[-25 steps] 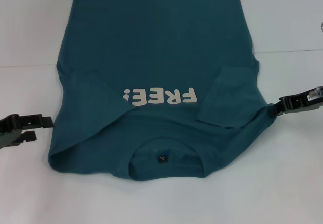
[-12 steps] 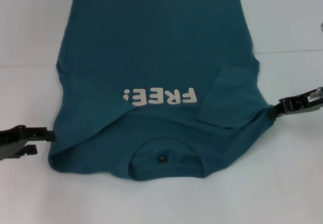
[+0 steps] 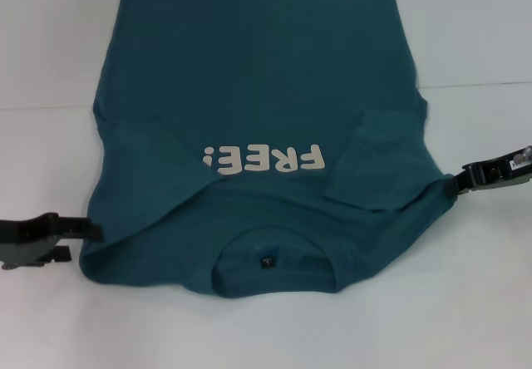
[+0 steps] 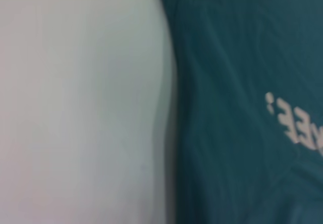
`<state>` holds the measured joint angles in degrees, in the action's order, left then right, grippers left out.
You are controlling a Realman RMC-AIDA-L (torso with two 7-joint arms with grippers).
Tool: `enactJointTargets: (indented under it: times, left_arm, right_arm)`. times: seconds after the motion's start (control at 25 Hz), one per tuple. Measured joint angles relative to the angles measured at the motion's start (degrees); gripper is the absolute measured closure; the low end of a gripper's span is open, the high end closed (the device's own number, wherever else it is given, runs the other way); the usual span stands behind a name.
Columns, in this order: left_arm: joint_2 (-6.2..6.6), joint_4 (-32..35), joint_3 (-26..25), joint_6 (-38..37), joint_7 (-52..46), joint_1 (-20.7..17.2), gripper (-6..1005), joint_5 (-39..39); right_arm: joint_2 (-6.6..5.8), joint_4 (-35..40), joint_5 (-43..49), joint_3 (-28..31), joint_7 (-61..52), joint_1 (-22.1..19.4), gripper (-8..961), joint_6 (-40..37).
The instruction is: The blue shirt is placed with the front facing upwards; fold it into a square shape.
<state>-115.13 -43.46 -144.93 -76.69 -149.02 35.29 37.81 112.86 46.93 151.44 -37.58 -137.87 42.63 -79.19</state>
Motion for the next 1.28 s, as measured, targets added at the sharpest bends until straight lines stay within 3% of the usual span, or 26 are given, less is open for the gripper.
enactJointTargets:
  times: [1.28]
  left_arm:
    - [-0.48, 3.6, 2.3, 4.7, -2.0, 2.4, 335, -1.1]
  right_arm:
    - [-0.04, 0.0, -0.1, 0.4, 1.1, -0.2, 911, -0.3]
